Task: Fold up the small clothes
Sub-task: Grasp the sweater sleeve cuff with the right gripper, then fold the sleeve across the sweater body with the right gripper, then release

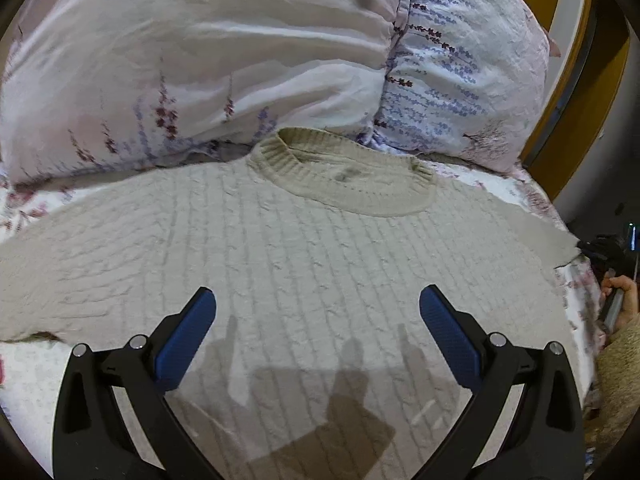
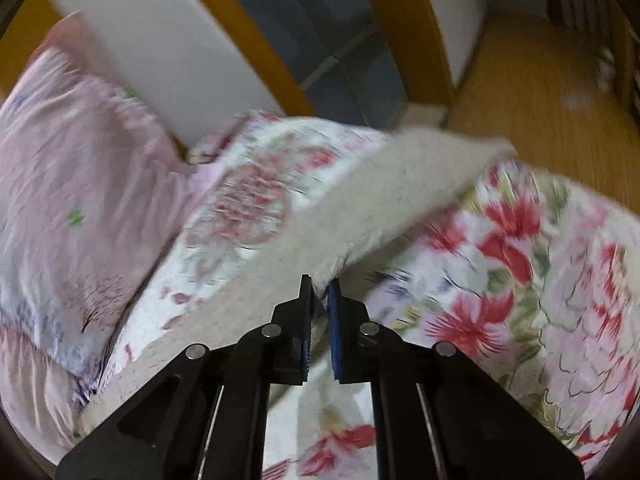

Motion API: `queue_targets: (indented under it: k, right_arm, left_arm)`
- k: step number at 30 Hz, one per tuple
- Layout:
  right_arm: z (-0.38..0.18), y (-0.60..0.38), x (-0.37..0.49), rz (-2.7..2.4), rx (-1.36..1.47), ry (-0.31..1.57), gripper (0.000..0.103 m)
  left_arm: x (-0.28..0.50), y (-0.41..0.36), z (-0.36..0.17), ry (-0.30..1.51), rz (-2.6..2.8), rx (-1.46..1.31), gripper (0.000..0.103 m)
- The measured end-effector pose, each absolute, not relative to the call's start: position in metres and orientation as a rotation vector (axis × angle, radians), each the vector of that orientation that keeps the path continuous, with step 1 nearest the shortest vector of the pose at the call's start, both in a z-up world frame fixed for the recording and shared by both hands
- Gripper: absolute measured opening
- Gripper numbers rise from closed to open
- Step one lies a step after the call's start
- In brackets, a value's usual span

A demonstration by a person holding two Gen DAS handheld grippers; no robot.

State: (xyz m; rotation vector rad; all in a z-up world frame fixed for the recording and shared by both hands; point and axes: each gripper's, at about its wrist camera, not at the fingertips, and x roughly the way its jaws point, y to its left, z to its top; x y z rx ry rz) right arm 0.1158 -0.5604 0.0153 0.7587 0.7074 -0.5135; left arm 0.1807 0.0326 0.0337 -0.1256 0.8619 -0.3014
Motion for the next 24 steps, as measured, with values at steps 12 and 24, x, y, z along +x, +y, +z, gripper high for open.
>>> queue_targets:
  k: [12,24]
  right_arm:
    - [0.064,-0.346,0.164,0.191,0.472,0.761,0.008]
    - [0.011,-0.292,0.17,0.273,0.535,0.988,0.03]
  left_arm:
    - [0.181,0.04,0.032,0.848,-0.403,-0.336,0.101]
    - [0.184,0.039,0.024,0.897,-0.503,-0.488,0.101]
